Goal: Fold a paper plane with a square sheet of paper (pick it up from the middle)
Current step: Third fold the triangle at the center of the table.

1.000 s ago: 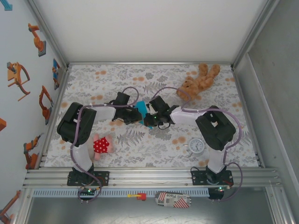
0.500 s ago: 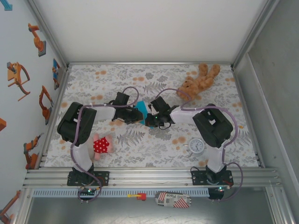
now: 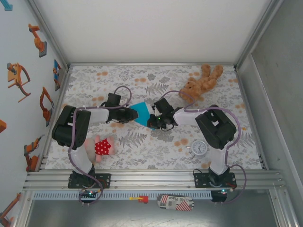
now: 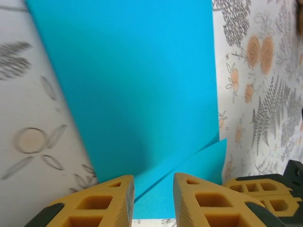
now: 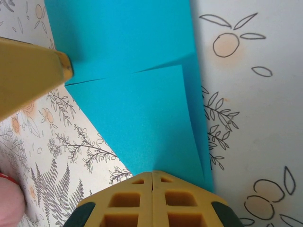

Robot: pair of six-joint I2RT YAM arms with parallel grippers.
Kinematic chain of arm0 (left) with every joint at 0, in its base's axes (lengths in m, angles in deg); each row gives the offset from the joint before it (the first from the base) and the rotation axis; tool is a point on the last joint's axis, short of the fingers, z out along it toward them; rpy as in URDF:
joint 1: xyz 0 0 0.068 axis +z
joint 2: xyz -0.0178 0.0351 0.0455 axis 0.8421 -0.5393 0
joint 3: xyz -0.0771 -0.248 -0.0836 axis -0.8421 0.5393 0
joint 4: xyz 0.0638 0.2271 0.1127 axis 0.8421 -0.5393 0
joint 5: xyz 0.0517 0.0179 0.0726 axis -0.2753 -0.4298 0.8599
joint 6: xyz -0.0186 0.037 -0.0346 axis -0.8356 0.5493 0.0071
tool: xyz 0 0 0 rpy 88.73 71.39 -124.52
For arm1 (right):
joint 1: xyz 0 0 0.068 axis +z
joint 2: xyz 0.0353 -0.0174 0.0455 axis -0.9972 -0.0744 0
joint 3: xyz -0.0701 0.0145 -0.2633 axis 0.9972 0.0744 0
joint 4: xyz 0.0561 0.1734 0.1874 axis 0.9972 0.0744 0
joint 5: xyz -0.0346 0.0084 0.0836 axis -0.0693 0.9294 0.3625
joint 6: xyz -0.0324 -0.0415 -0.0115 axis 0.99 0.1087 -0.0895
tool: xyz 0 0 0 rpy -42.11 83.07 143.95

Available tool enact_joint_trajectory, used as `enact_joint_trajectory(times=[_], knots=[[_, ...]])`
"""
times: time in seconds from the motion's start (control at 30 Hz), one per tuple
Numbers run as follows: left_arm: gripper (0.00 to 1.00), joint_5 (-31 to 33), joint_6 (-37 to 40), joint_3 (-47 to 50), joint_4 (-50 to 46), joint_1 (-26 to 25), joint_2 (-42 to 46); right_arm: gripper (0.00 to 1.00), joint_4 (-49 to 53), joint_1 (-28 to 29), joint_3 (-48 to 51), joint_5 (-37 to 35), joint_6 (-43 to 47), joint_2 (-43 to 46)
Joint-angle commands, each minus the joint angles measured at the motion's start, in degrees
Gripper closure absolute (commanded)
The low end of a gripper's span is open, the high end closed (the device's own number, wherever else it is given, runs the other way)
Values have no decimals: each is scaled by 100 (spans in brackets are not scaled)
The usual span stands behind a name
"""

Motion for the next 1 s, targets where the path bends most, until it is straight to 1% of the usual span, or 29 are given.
enact_joint_trajectory(times=[0.0,0.1,0.23,0.27,0.37,0.43,0.53,0.63,0.7,0.8,0.97], knots=[[71,815,304,112,-438,180,79,100,890,-64,367,-568,-110,-399],[70,902,157,93,-470,231,245,100,531,-64,342,-387,-110,-187],[63,782,-559,144,-294,227,778,100,-133,-64,134,-184,-258,307],[62,747,-722,176,-225,218,914,99,-297,-65,92,-165,-304,425],[57,790,-1124,387,-162,151,1319,90,-725,-63,22,-272,-417,728],[52,815,-1375,594,-110,105,1557,85,-845,-64,39,-481,-455,852],[47,733,-1720,833,4,1,1733,79,-851,-63,37,-642,-481,814],[44,560,-1996,944,147,-129,1731,75,-918,-68,39,-623,-512,684],[44,553,-2137,978,249,-233,1674,73,-929,-65,51,-693,-525,616],[44,535,-2252,973,424,-334,1460,73,-877,-63,29,-745,-494,513],[44,334,-2508,973,890,-364,1082,73,-790,-64,-11,-862,-461,404]])
